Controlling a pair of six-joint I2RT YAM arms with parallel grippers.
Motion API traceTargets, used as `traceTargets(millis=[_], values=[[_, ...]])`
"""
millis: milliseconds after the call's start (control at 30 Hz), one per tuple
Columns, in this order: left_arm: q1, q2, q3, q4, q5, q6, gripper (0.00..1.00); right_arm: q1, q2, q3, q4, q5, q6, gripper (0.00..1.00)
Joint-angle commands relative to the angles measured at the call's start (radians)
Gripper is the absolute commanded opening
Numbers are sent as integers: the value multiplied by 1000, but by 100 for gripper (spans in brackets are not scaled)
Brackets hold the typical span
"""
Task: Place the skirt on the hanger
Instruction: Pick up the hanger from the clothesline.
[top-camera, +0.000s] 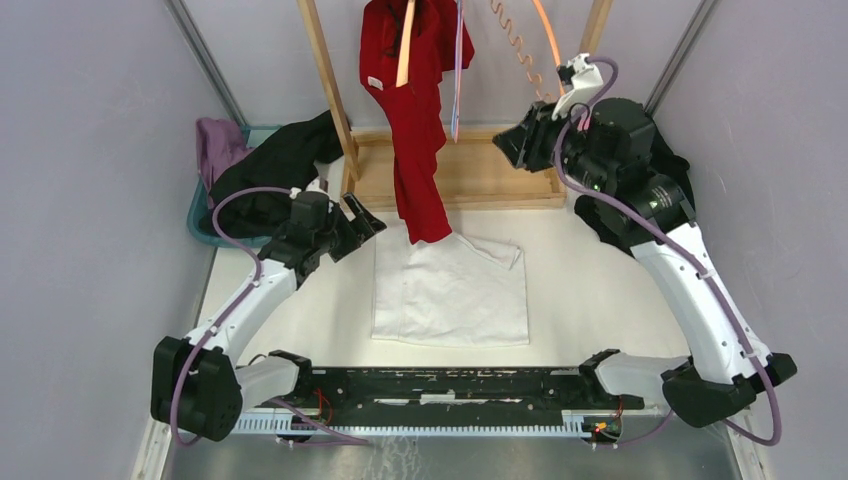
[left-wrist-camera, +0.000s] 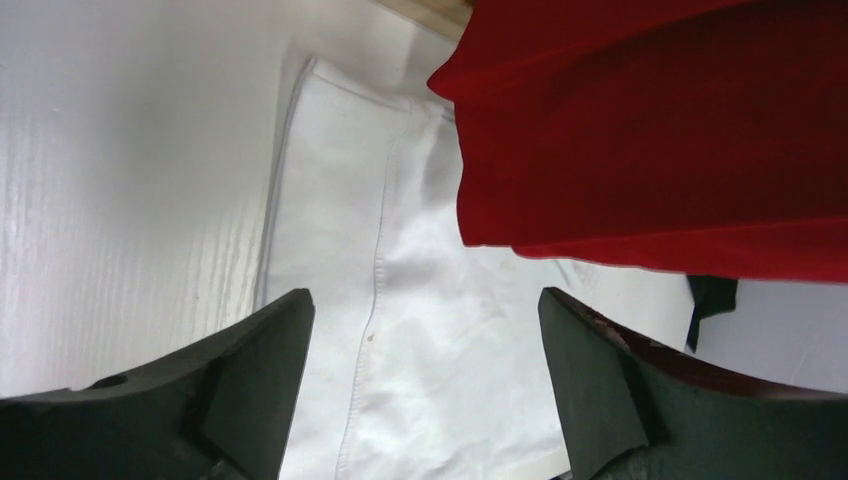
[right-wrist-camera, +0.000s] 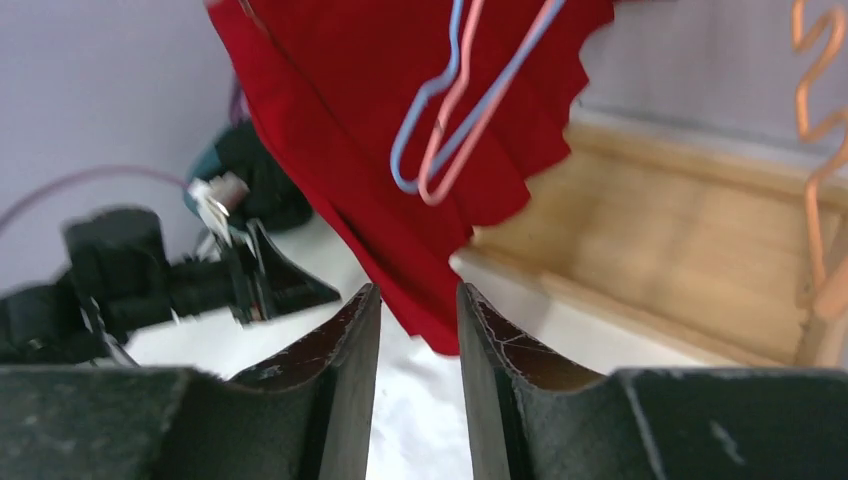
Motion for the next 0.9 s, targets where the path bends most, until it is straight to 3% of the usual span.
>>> traceTargets(millis=[0,400,867], values=[[-3,-51,-8,4,25,57,97,15,93,94,111,65,82,38],[-3,-114,37,-61,28,98,99,133,391,264,277,282,14,30],[-1,-120,61,-84,37,132,99,168,462,338,252,426,-37,33]])
